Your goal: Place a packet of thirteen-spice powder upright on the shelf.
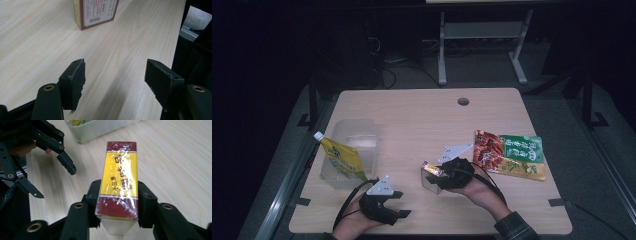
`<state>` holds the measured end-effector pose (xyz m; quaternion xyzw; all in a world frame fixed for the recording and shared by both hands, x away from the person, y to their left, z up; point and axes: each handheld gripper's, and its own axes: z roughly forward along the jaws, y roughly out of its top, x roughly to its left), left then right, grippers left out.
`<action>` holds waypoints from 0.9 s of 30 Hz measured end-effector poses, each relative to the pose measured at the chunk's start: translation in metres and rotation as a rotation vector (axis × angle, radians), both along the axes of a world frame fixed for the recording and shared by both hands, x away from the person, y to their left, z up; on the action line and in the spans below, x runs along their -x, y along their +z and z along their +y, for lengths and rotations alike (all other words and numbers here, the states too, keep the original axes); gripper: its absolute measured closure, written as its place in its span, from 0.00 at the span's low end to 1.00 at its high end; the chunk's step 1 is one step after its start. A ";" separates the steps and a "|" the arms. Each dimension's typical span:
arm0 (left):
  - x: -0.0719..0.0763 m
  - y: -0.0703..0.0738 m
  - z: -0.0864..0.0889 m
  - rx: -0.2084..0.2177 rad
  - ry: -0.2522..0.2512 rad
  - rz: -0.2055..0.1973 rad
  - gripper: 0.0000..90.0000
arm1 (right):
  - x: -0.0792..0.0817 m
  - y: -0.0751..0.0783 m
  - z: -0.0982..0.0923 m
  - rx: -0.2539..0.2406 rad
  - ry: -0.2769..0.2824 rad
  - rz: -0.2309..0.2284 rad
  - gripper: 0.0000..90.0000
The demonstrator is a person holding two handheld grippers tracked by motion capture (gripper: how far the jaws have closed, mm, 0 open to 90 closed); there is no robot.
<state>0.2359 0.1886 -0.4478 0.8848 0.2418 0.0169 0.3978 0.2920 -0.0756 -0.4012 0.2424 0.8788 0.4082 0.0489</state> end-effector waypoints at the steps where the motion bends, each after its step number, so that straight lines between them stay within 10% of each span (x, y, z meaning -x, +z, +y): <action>1: 0.000 0.000 0.000 -0.003 0.000 -0.002 0.35 | 0.000 0.000 0.000 0.003 -0.003 -0.007 0.72; 27: 0.003 -0.007 0.005 0.016 0.013 -0.013 0.28 | -0.033 0.024 0.023 -0.011 0.120 -0.087 0.74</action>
